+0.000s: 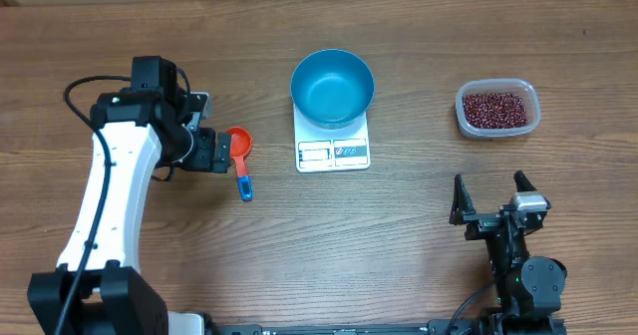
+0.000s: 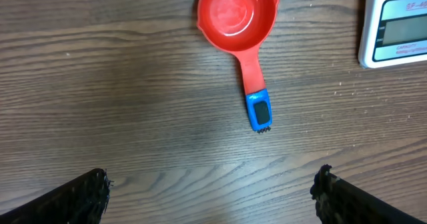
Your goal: Scoop item into bowl and weigh 150g on scale
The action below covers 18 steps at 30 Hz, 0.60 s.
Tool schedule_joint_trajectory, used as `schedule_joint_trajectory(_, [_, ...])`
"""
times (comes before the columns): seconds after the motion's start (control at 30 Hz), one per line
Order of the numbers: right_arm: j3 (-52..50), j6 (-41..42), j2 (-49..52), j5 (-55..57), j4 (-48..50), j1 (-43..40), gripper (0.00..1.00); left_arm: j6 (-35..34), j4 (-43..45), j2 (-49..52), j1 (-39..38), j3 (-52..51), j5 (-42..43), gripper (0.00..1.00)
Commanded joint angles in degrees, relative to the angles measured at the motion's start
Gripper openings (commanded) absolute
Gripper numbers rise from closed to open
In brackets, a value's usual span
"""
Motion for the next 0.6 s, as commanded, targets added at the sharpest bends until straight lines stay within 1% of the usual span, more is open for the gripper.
schedule_joint_trajectory(0.0, [-0.6,-0.2,-0.6,0.7,0.3,0.1,1.0,1.1,-0.2,0.8,0.2,1.4,0.8,1.0])
schedule_joint_trajectory(0.57, [-0.6,-0.2,-0.6,0.7,0.3,0.1,1.0,1.0,0.9,0.9,0.2,1.4,0.6,1.0])
